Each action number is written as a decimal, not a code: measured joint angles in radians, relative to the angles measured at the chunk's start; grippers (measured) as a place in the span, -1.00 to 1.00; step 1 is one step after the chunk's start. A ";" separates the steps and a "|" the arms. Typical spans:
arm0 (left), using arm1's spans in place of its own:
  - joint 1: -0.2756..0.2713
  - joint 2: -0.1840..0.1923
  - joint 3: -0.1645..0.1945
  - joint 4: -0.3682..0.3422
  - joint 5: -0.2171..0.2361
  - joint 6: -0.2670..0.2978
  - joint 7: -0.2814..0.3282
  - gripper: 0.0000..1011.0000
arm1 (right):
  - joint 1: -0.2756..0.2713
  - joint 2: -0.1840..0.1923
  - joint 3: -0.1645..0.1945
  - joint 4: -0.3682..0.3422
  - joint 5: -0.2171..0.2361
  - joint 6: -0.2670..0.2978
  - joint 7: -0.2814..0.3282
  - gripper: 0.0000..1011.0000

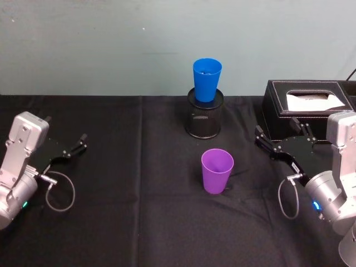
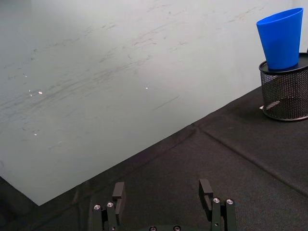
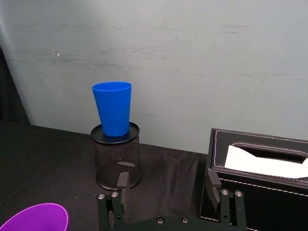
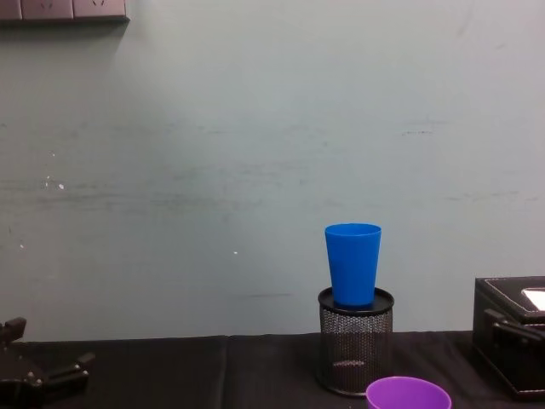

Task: Pick up one cup with a gripper and tap it against the other cup.

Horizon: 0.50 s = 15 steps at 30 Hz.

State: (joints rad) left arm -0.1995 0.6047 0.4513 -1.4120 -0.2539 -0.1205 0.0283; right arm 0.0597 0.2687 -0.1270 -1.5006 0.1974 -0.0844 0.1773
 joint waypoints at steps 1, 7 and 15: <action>0.000 0.000 0.000 0.000 0.000 0.000 0.000 0.98 | 0.000 0.000 0.000 0.000 0.000 0.000 0.000 0.98; 0.000 0.000 0.000 0.000 0.000 0.000 0.000 0.98 | 0.001 0.001 -0.001 -0.001 0.000 0.000 -0.001 0.98; 0.000 0.000 0.000 0.000 0.000 0.000 0.000 0.98 | 0.001 0.001 -0.001 -0.002 0.000 -0.001 -0.002 0.98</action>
State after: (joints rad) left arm -0.1995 0.6047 0.4514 -1.4120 -0.2539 -0.1205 0.0283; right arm 0.0611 0.2700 -0.1278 -1.5024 0.1972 -0.0853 0.1750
